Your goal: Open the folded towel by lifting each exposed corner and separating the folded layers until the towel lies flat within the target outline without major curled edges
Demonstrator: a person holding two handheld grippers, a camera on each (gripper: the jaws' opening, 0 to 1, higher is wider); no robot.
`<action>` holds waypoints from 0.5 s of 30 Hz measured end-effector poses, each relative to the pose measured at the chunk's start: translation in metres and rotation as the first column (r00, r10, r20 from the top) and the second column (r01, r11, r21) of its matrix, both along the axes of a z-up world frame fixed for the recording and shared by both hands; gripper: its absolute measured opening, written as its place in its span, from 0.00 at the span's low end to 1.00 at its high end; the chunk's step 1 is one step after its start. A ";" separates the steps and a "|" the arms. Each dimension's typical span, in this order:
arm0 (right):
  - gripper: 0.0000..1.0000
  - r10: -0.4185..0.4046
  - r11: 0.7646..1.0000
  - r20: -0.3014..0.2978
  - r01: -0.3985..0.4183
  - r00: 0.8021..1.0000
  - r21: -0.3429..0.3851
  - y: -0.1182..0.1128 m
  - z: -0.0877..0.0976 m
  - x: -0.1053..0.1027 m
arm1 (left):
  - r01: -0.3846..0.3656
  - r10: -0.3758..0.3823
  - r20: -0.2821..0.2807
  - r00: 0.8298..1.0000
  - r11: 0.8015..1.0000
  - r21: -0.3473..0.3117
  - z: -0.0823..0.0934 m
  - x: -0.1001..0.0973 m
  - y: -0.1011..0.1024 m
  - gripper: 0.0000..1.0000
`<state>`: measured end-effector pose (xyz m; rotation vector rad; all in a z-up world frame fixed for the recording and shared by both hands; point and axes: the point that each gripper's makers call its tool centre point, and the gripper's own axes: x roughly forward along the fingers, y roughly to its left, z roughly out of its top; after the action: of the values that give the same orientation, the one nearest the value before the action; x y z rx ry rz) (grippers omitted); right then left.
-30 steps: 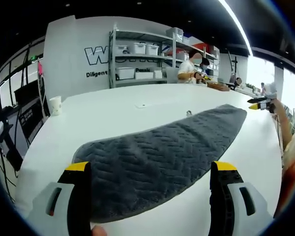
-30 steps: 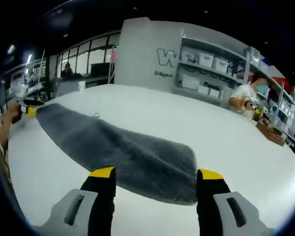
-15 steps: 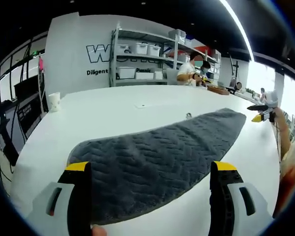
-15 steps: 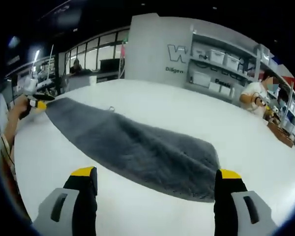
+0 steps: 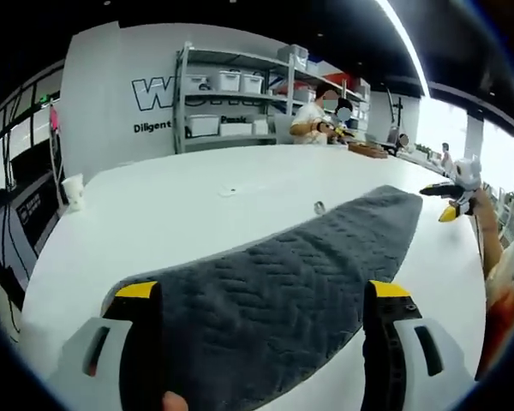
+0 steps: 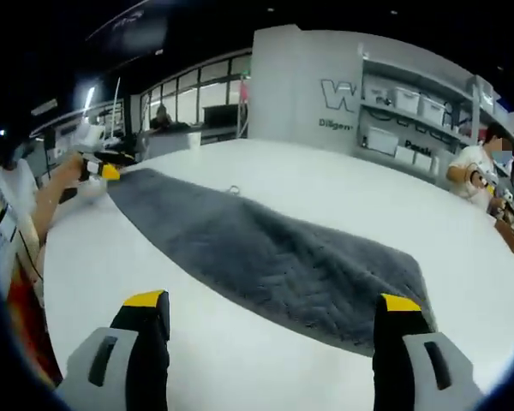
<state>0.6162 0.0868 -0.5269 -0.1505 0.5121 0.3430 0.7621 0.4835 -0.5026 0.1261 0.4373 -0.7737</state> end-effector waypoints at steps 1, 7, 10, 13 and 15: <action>0.99 0.002 1.000 0.000 -0.002 1.000 -0.002 0.001 0.000 0.000 | 0.011 -0.011 0.002 1.000 1.000 0.000 0.001 0.001 -0.003 0.94; 0.99 0.030 0.999 0.012 -0.030 0.999 -0.022 0.005 0.007 0.004 | 0.063 -0.063 0.006 0.998 0.998 -0.009 0.003 0.011 -0.025 0.89; 0.99 0.040 0.999 0.011 -0.040 0.999 -0.034 0.006 0.009 0.006 | 0.083 -0.083 -0.001 0.997 0.997 0.004 0.001 0.015 -0.032 0.87; 0.99 0.053 0.998 0.013 -0.052 0.999 -0.044 0.008 0.011 0.007 | 0.100 -0.100 -0.017 0.995 0.994 0.034 -0.005 0.022 -0.039 0.84; 0.98 0.059 0.997 0.019 -0.058 0.998 -0.042 0.010 0.012 0.008 | 0.117 -0.115 -0.029 0.993 0.991 0.066 -0.010 0.028 -0.045 0.79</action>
<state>0.6238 0.0971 -0.5147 -0.2090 0.4954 0.3880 0.7902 0.4384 -0.5126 0.2069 0.4833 -0.8759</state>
